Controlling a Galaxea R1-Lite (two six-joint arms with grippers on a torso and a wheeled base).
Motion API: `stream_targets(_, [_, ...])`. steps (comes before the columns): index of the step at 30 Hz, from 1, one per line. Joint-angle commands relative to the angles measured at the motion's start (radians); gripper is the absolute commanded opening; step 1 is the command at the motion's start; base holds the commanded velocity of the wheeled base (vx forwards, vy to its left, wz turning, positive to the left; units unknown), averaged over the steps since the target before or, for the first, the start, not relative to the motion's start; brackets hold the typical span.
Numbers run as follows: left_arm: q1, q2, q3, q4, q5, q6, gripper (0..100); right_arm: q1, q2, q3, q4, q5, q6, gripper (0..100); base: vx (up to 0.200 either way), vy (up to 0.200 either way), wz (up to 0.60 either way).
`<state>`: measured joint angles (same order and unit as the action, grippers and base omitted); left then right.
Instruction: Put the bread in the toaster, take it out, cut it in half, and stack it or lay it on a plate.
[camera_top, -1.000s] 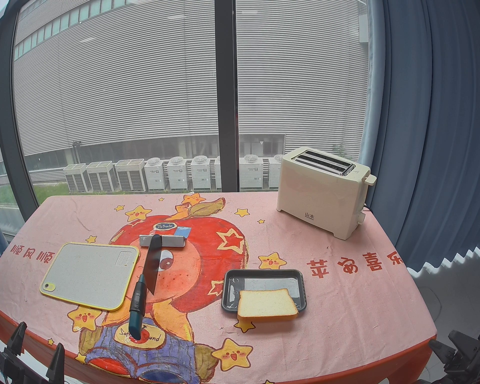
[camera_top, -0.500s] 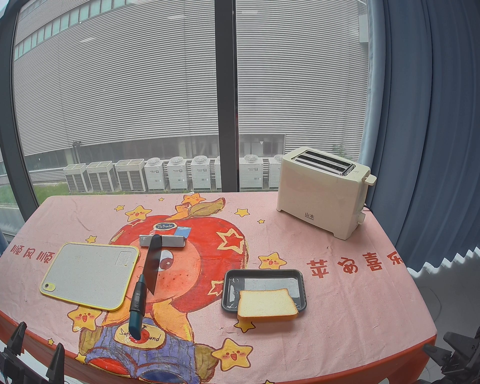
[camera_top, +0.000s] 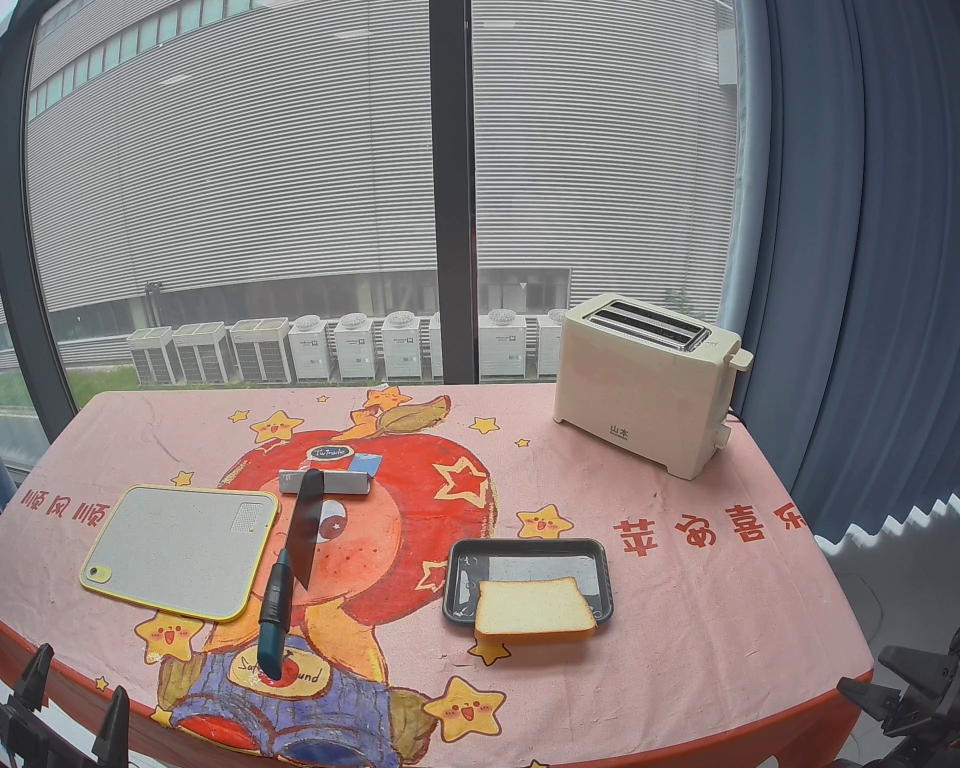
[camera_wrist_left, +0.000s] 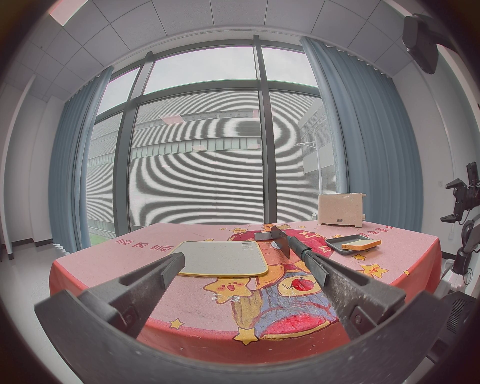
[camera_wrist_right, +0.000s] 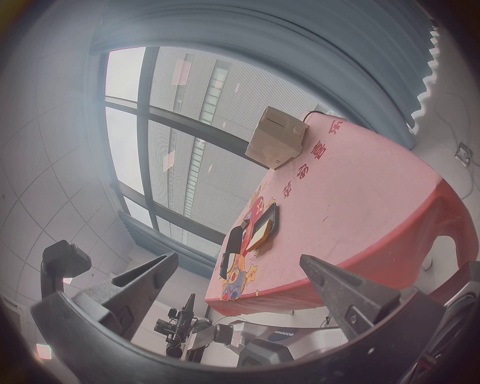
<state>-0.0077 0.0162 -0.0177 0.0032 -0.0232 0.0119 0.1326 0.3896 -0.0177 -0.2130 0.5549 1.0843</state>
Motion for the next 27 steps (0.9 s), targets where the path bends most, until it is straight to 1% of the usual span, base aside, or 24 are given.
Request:
stream_targets(1, [0.0, -0.016, 0.018, 0.0, 0.0, 0.0, 100, 0.027, 0.141, 0.015, -0.055, 0.0, 0.006, 100, 0.0, 0.0, 0.0])
stream_targets(6, [0.0, -0.016, 0.018, 0.0, 0.0, 0.0, 100, 0.03, 0.187, 0.015, -0.082, 0.0, 0.005, 100, 0.0, 0.0, 0.0])
stream_targets(18, [0.0, -0.016, 0.018, 0.0, 0.0, 0.0, 100, 0.076, 0.368, 0.008, -0.232, -0.001, 0.0, 100, 0.0, 0.0, 0.0])
stream_targets(27, [0.0, -0.016, 0.018, 0.0, 0.0, 0.0, 100, 0.096, 0.465, -0.002, -0.293, -0.001, -0.006, 100, 0.0, 0.0, 0.0])
